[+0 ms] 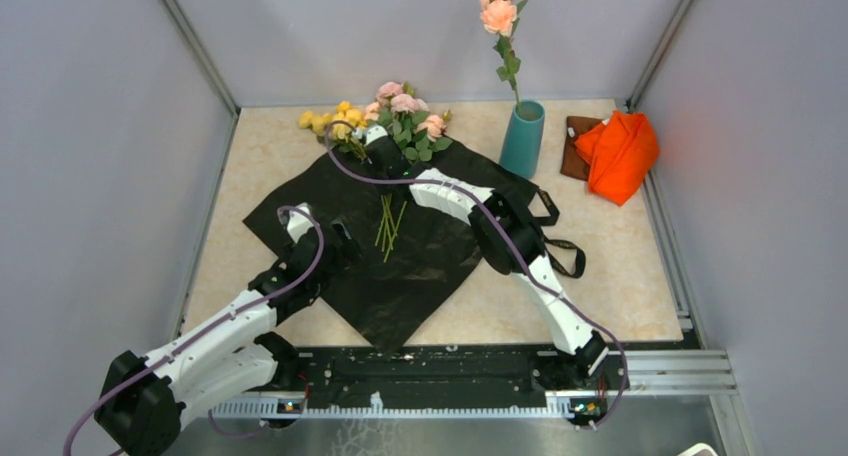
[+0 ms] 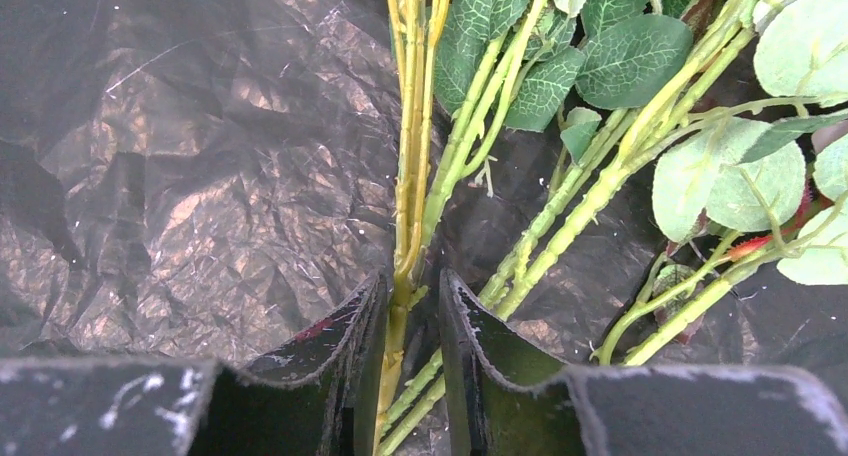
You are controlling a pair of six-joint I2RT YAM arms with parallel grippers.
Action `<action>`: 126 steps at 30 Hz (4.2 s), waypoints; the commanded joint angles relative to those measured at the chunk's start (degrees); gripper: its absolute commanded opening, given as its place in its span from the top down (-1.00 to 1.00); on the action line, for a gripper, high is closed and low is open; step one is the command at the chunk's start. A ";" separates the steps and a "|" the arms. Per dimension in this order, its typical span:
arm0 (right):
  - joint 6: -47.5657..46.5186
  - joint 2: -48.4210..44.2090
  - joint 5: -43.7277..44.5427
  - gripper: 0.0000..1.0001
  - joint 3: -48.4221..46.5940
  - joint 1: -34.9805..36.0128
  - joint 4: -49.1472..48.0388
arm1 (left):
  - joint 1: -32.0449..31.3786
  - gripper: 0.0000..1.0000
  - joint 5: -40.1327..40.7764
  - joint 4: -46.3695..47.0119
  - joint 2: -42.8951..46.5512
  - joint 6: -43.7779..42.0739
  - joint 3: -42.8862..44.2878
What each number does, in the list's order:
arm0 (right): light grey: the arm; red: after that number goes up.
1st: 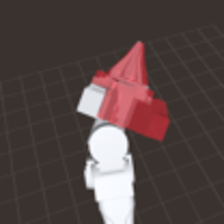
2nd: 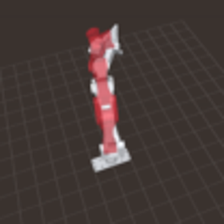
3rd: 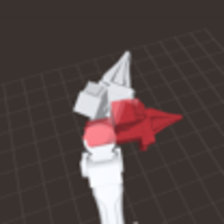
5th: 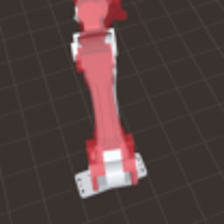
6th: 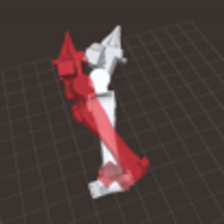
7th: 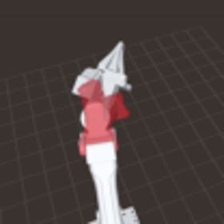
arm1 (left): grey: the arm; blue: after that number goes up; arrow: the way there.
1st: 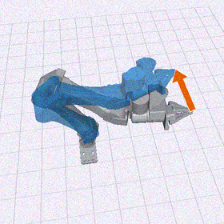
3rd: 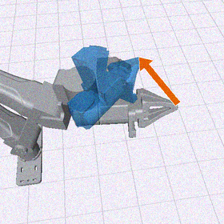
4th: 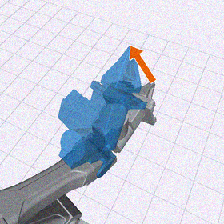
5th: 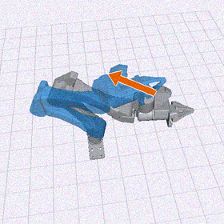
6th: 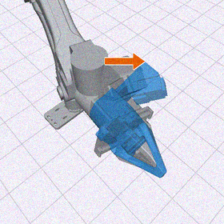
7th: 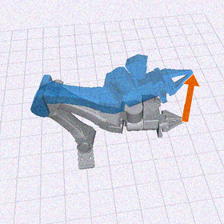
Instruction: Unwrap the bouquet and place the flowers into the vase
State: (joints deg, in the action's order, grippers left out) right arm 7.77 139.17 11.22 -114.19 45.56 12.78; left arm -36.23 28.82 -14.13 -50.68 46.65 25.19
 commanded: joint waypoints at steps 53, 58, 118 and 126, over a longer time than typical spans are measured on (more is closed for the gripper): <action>1.91 -27.69 2.52 1.00 35.11 4.36 -12.34 | 0.19 -0.98 -1.95 8.14 -3.57 -0.72 -2.36; 2.72 -27.12 1.80 1.00 37.20 4.43 -14.28 | 0.19 -0.98 -2.31 8.58 -4.63 -1.03 -2.22; 7.67 -68.26 9.12 1.00 64.07 13.26 -15.88 | 0.31 1.00 -29.46 70.62 -17.05 8.20 -1.28; 7.76 -68.37 7.67 1.00 64.20 13.46 -15.75 | 0.36 1.00 -34.42 70.70 -17.60 4.44 0.96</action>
State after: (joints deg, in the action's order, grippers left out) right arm 15.05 72.55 19.27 -50.24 58.52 -3.60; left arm -36.23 -3.20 53.69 -68.47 54.52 23.07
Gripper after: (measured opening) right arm 0.023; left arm 0.014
